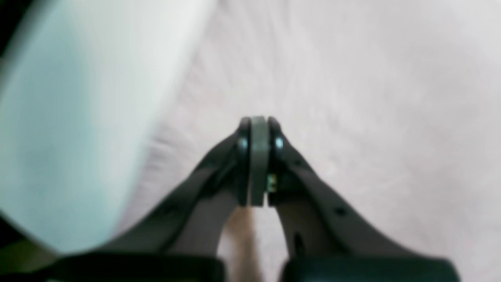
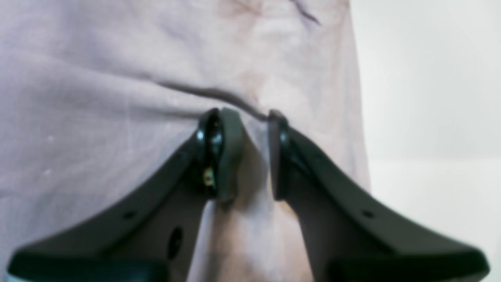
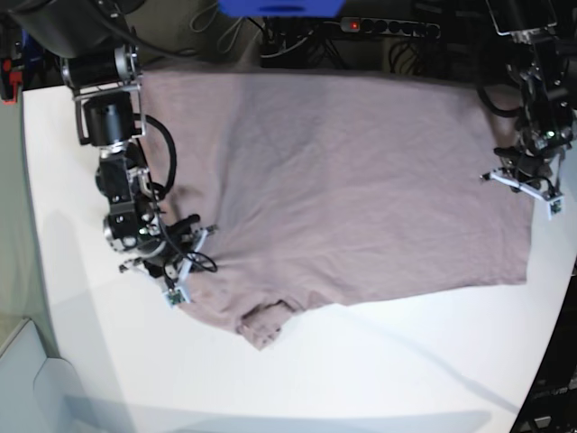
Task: Layout the t-shirt on the table in an organized manner, then fold the t-shirt properly
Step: 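Pull the shirt side edges apart with both grippers to flatten it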
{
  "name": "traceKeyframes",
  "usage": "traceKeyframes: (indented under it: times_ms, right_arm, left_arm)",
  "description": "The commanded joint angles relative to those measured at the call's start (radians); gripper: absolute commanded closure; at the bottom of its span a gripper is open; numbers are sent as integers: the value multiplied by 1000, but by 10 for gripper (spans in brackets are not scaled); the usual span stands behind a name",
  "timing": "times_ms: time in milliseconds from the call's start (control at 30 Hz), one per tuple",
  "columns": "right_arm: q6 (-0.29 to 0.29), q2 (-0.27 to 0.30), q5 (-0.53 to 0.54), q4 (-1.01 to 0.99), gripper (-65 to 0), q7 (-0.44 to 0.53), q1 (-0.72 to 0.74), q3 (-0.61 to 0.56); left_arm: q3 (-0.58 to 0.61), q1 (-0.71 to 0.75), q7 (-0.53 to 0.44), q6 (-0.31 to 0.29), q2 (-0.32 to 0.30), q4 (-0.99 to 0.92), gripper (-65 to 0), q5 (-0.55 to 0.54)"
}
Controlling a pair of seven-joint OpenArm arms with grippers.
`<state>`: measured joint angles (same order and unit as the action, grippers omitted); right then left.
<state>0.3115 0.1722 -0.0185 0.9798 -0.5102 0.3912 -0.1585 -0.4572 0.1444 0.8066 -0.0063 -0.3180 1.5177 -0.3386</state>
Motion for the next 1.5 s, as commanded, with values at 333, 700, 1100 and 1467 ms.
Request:
traceKeyframes:
  times_ms: [333, 700, 1100, 1467]
  right_arm:
    - [-13, 82, -30, -259, -133, 152, 157, 7]
    - [-15, 177, -30, -327, -133, 262, 271, 10]
    - [-8, 203, -28, 413, -133, -43, -140, 159]
    - [-8, 111, -24, 518, -131, -155, -392, 184]
  left_arm:
    - [104, -197, -40, 1, -19, -280, -4, 2]
    - [271, -480, -207, 2, -20, -590, -4, 2]
    - [177, -317, 63, 2, -53, -116, -4, -9]
    - [74, -59, 15, 1, -20, -58, -4, 0]
